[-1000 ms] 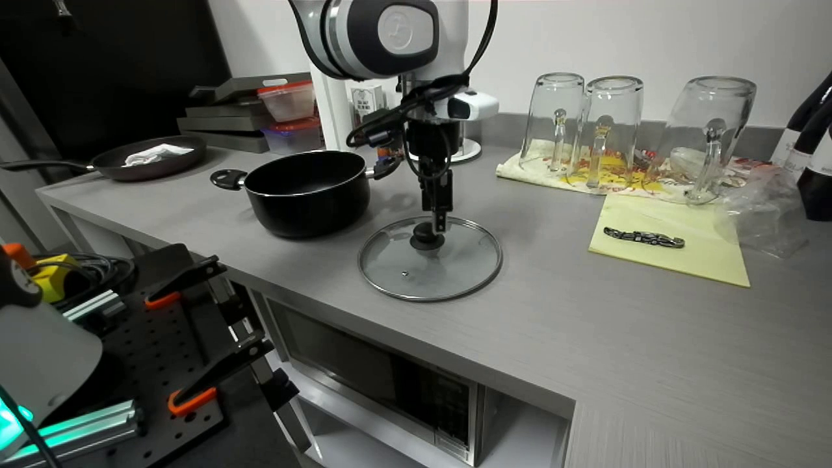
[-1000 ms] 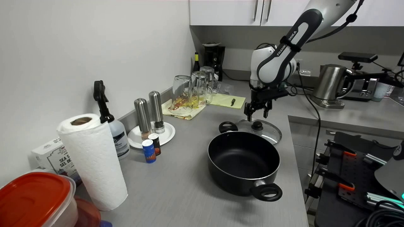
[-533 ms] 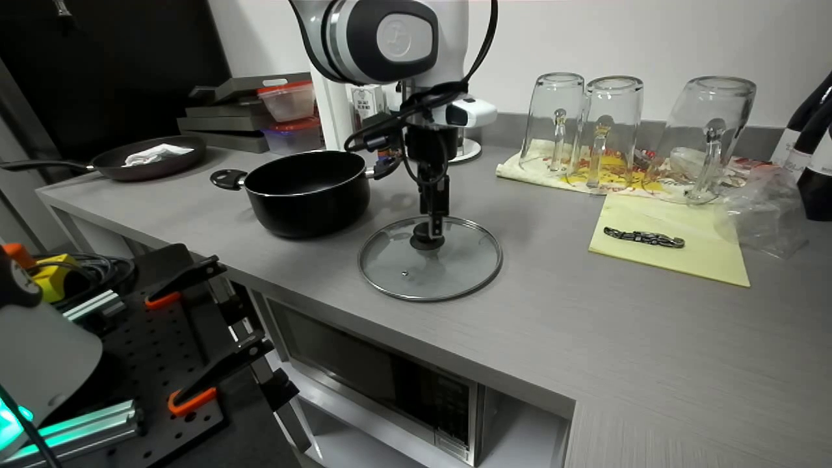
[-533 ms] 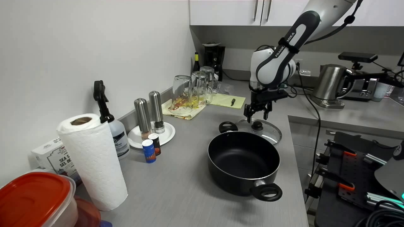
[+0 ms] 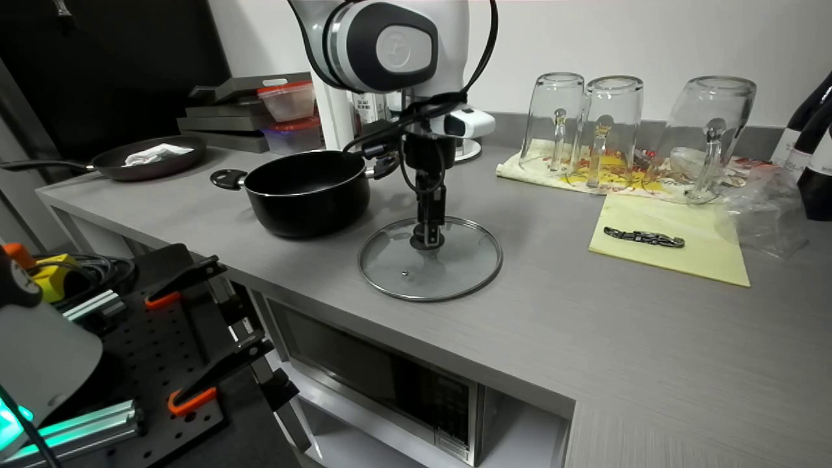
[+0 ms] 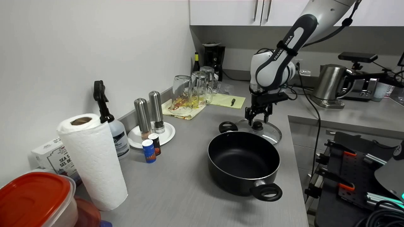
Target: Press the lid on the pot
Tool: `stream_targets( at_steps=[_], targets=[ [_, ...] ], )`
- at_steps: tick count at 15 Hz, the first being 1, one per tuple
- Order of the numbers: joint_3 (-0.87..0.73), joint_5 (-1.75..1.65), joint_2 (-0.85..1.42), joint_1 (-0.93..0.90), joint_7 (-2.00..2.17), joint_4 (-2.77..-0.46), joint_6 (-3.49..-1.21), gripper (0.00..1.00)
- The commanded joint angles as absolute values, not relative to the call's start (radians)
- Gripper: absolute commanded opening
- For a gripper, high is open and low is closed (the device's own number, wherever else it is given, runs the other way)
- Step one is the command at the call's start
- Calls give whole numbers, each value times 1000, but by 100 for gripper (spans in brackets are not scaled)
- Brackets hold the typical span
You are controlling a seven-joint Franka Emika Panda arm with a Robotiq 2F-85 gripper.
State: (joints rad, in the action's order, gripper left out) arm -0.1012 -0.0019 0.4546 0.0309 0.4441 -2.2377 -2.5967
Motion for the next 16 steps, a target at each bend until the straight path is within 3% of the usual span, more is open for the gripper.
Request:
stream_targets(
  at_steps=[1,5,6,16],
  targets=[
    [-109,30,470,19,411,-2218,-2590,60],
    [-106,36,469,22,406,-2217,-2589,28],
    [-105,38,467,23,404,-2216,-2588,25],
    [-142,13,289,43,354,-2267,-2551,25]
  ],
)
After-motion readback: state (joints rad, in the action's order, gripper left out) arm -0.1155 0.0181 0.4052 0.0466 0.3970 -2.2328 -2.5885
